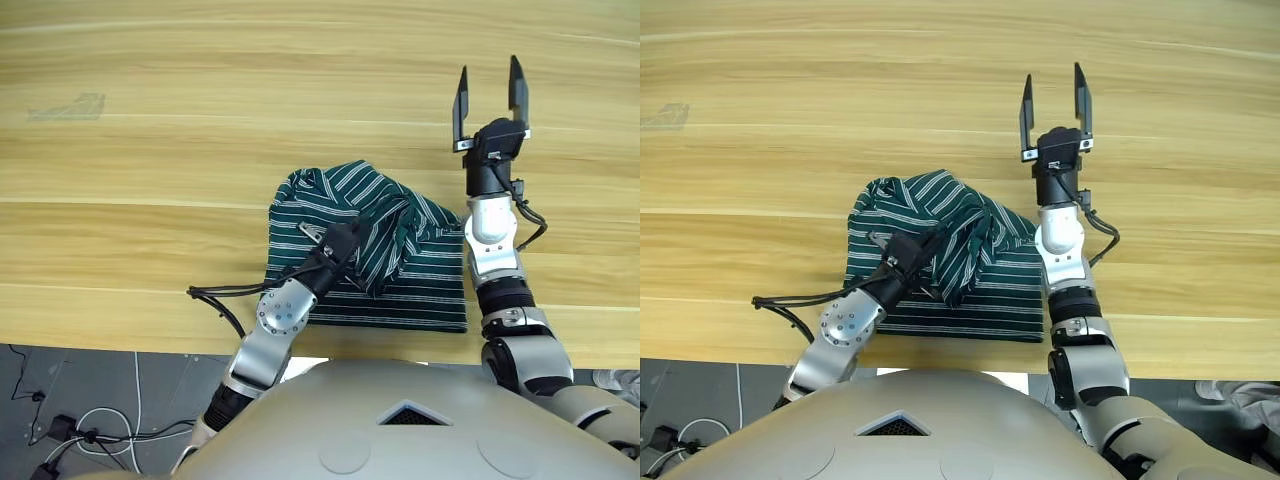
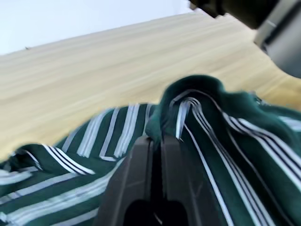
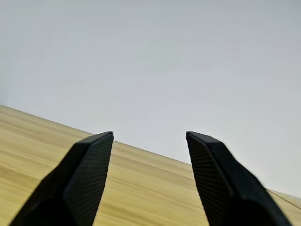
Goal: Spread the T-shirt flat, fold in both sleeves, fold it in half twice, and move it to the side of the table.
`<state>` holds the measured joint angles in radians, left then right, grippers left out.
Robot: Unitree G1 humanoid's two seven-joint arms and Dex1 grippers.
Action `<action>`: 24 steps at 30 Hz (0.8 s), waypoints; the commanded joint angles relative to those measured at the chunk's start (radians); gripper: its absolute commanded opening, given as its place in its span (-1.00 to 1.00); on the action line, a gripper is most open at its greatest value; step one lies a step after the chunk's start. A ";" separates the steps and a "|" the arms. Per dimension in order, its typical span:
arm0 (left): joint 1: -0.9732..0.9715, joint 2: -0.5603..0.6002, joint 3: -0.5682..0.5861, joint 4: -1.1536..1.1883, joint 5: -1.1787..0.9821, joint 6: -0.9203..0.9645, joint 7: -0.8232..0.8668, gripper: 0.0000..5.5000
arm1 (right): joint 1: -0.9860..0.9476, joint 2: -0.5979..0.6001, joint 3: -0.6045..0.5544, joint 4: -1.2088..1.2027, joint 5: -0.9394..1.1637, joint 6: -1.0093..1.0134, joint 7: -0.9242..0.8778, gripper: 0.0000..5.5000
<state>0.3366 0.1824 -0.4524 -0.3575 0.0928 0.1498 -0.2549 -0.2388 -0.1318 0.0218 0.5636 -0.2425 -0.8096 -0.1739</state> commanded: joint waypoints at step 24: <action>-0.094 0.020 0.113 -0.034 -0.033 0.027 -0.048 -1.00 | 0.701 -0.212 0.438 -1.070 0.149 0.893 0.520 0.04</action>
<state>0.2472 0.1973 -0.3483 -0.3667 0.0710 0.1732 -0.2947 0.4724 -0.3564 0.4502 -0.5409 -0.0680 0.0859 0.3609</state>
